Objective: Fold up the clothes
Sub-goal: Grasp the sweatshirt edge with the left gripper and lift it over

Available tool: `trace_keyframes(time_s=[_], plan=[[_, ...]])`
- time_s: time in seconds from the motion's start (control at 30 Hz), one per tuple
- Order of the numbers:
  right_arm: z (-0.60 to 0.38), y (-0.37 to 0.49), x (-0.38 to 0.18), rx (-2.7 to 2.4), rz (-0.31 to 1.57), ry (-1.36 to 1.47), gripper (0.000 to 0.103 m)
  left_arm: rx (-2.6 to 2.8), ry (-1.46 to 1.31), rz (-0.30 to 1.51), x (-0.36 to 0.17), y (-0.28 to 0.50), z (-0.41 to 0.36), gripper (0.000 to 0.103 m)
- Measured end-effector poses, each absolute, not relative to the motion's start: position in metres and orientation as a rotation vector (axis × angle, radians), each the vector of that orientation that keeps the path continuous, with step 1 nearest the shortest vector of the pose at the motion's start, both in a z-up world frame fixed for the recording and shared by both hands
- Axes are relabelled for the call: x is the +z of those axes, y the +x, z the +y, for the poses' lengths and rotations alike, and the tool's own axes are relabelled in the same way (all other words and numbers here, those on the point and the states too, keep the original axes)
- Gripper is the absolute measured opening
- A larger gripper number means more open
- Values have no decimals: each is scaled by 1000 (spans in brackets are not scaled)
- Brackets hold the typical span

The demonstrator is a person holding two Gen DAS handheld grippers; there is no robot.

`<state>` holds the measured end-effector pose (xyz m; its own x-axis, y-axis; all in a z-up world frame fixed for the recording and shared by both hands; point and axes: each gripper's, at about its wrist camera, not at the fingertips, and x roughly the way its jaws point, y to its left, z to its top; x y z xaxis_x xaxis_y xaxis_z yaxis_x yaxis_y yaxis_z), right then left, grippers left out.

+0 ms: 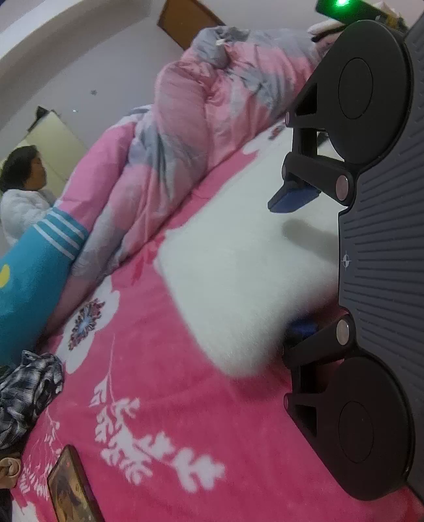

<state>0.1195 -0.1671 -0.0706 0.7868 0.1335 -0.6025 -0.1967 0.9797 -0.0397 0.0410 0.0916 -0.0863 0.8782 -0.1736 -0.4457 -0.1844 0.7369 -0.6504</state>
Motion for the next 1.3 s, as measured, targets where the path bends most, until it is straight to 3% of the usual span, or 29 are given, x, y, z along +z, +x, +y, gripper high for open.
trace_keyframes(time_s=[0.13,0.27,0.33,0.37,0.43,0.53,1.03,1.3], plan=[[-167,119,-70,177,639,-101,83,-12,-755,465,-88,48,89,73],[-166,118,-71,174,626,-97,83,-15,-740,442,-89,57,86,69],[-166,117,-72,172,620,-97,83,-2,-722,450,-89,62,83,51],[-166,116,-73,172,617,-98,83,2,-711,458,-88,64,82,49],[-166,116,-73,172,614,-99,83,-8,-690,450,-85,65,81,32],[-167,116,-74,174,606,-96,83,-23,-616,423,-73,65,75,21],[-173,112,-78,181,569,-52,83,-335,-239,214,11,64,-16,17],[-209,87,-79,161,538,-27,75,-422,-98,185,23,53,-65,17]])
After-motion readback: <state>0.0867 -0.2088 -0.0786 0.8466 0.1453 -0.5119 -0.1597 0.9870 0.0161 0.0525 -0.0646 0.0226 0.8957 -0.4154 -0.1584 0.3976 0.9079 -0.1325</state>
